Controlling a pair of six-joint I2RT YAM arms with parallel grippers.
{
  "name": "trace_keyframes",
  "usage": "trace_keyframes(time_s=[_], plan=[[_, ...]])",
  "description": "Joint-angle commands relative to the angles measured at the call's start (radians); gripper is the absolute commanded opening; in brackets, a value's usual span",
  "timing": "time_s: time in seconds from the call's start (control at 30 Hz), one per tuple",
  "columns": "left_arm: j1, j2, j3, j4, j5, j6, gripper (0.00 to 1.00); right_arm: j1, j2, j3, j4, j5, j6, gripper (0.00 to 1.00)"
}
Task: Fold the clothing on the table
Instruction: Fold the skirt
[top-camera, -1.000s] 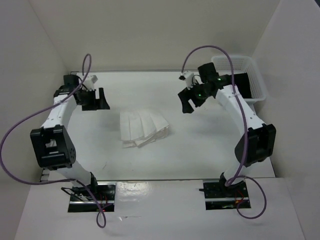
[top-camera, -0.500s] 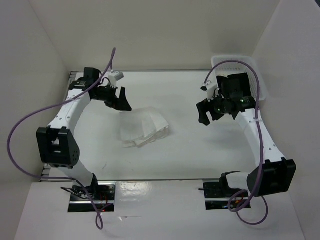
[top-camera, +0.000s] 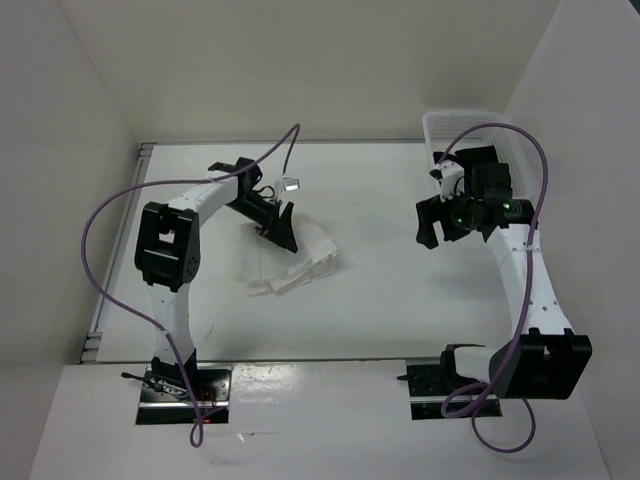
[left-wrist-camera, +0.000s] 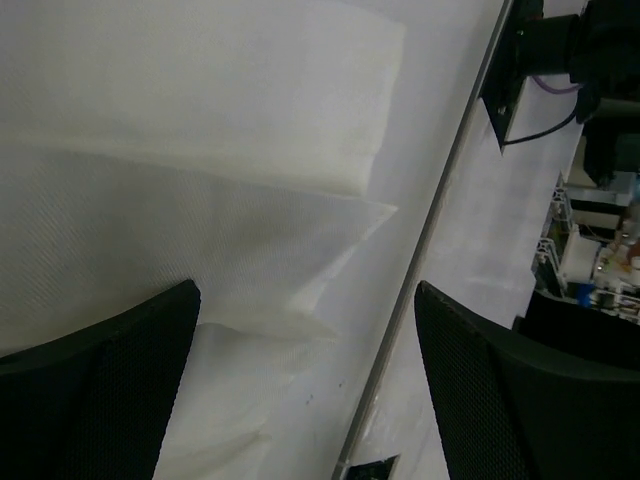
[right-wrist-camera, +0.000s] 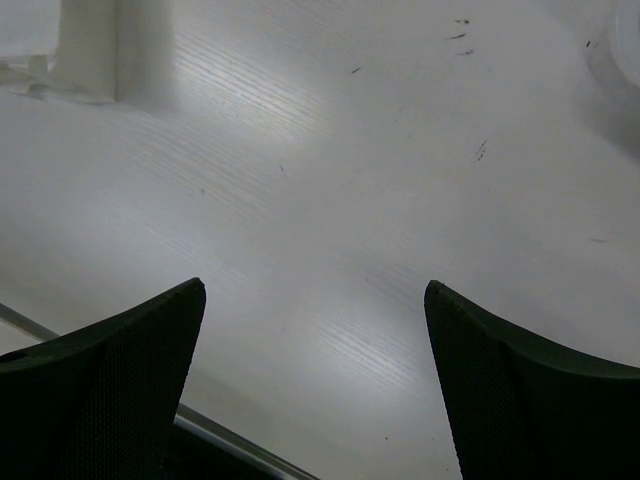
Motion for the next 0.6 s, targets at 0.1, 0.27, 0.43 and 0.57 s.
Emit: trace_keyframes(time_s=[0.1, 0.27, 0.43, 0.57], plan=[[0.009, 0.023, -0.224, 0.189, -0.185, -0.137, 0.92, -0.011, -0.026, 0.021, -0.013, -0.021, -0.001, 0.94], [-0.027, -0.004, -0.312, 0.242, -0.385, -0.232, 0.92, -0.011, -0.017, 0.021, -0.003, -0.042, -0.001, 0.94], [-0.067, -0.11, -0.321, 0.242, -0.399, -0.221, 0.92, -0.011, -0.017, 0.021, 0.016, -0.07, -0.001, 0.95], [-0.067, -0.276, -0.223, 0.162, -0.387, -0.171, 0.92, -0.011, -0.052, 0.012, 0.016, -0.08, -0.011, 0.95]])
